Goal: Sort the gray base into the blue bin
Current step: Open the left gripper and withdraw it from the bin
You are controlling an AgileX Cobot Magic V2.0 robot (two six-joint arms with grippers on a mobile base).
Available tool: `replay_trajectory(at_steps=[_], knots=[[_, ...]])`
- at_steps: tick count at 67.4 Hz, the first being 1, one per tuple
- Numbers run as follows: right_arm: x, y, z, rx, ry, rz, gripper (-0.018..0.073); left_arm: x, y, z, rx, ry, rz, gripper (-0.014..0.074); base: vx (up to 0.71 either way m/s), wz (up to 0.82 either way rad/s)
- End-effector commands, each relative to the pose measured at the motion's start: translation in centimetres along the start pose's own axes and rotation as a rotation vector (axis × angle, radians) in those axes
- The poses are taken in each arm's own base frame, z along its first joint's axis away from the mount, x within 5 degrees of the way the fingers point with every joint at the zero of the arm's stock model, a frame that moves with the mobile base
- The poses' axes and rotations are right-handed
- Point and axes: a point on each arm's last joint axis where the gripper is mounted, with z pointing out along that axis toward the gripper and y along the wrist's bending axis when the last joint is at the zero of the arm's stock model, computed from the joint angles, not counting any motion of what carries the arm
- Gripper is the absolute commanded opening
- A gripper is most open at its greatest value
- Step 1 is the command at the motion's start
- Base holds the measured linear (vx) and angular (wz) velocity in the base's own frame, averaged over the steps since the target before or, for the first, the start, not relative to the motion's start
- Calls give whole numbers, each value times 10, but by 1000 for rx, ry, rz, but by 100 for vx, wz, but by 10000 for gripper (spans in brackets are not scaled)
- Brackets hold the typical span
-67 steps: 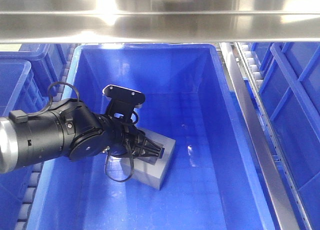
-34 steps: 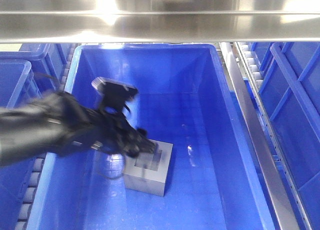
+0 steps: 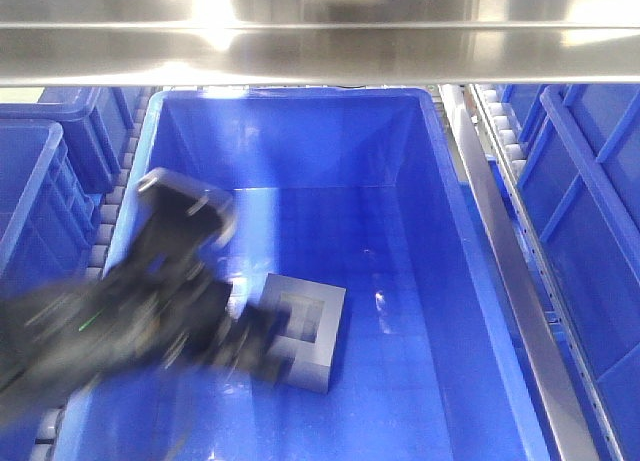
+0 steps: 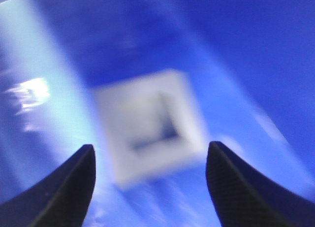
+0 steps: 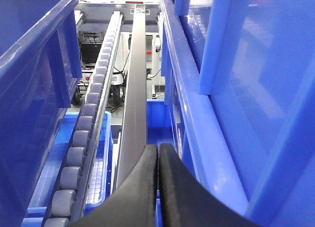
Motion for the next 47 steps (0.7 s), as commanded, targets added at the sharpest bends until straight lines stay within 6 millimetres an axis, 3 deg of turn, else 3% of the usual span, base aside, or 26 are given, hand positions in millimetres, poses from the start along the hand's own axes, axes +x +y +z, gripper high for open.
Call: replay_trajectory(at_steps=[1,31,47], knots=[[-6,0,0,9,-82,-15,-5,-3,-5,-27,77,-136,13,463,0,0],[-6,0,0,9,-82,-15,-5,52,25,-117,109,-411,59,456,0,0],[-6,0,0,9,-82,-15,-5,76,44,-153,25,-454,119,361,0,0]])
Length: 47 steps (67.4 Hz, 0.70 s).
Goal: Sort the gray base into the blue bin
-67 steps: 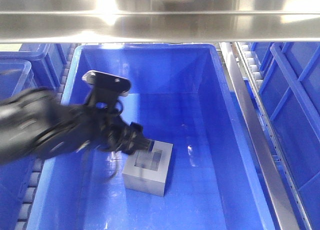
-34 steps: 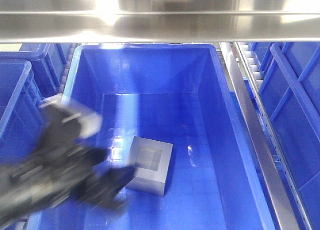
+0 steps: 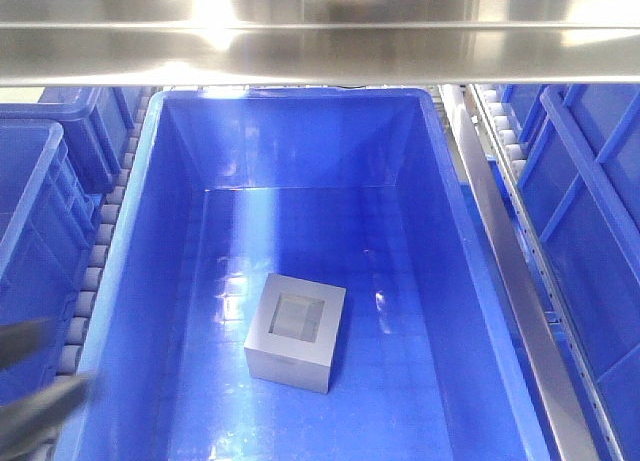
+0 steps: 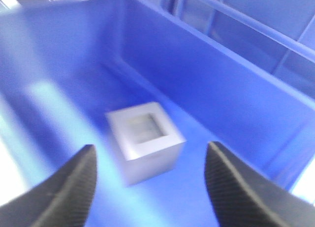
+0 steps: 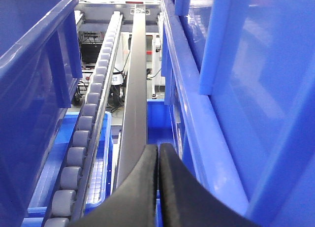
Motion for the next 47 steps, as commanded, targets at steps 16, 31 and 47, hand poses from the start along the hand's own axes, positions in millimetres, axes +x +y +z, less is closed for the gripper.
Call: replay_trajectory(at_steps=[16,31,47], knots=[[-6,0,0,9,-80,-15,-5,2,10,-47,9,-145,28,182,0,0],[-6,0,0,9,-81,-15,-5,13,9,-47,34,-160,62,-9,0,0],[-6,0,0,9,-81,-15,-5,13,9,-47,36,-164,61,-8,0,0]])
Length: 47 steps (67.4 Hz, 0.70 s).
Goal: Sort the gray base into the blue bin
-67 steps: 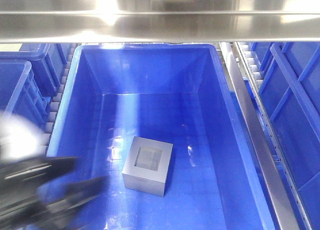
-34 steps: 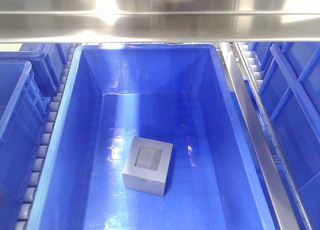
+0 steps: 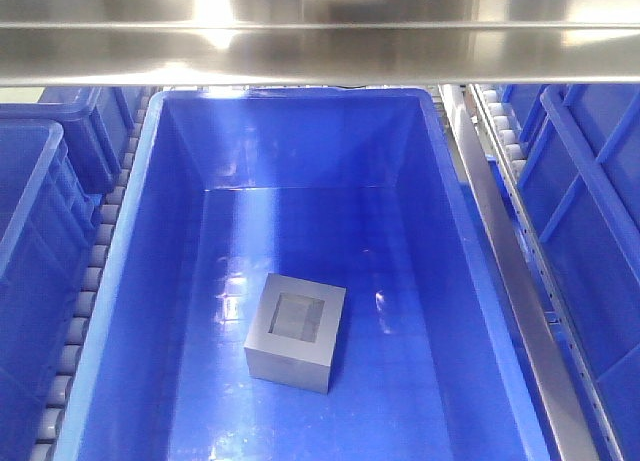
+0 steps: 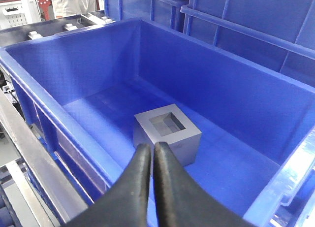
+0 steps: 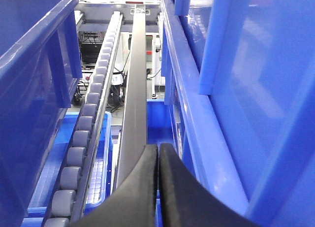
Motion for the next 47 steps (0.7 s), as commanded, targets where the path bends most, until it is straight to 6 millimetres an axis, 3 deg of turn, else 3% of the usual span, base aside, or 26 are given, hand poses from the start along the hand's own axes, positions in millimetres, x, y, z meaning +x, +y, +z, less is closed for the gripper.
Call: replay_trajectory(at_steps=[1,32,47], knots=[[-6,0,0,9,-81,-15,-5,-12,-2,-1,26,-73,3,-8,0,0],[-6,0,0,9,-82,-15,-5,-3,0,3,-12,-30,50,-8,0,0],[-6,0,0,9,-83,-15,-5,6,4,14,-172,-122,72,-7,0,0]])
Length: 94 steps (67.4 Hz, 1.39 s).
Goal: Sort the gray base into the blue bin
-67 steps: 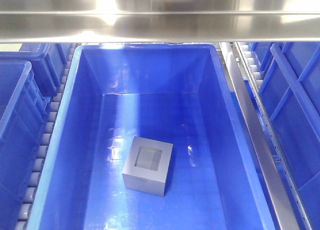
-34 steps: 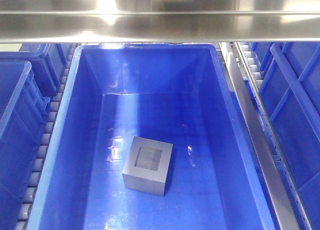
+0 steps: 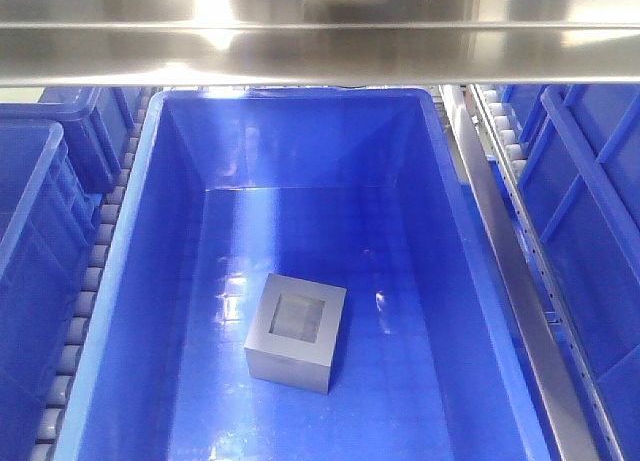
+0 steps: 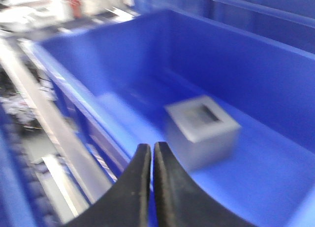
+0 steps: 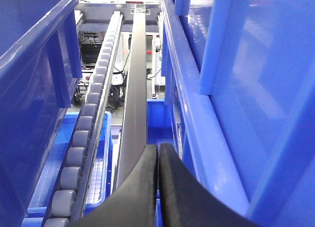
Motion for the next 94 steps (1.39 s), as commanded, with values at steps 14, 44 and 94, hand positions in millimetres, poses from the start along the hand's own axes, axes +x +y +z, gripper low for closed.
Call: replay_trajectory(at_steps=[14,44,94], knots=[[-6,0,0,9,-83,-15,-5,9,2,13,-181,-152,-70,-7,0,0],[-6,0,0,9,-81,-15,-5,62,7,25,-366,-269,-225,-7,0,0],[-6,0,0,9,-81,-15,-5,68,12,14,-531,-259,-161,-7,0,0]])
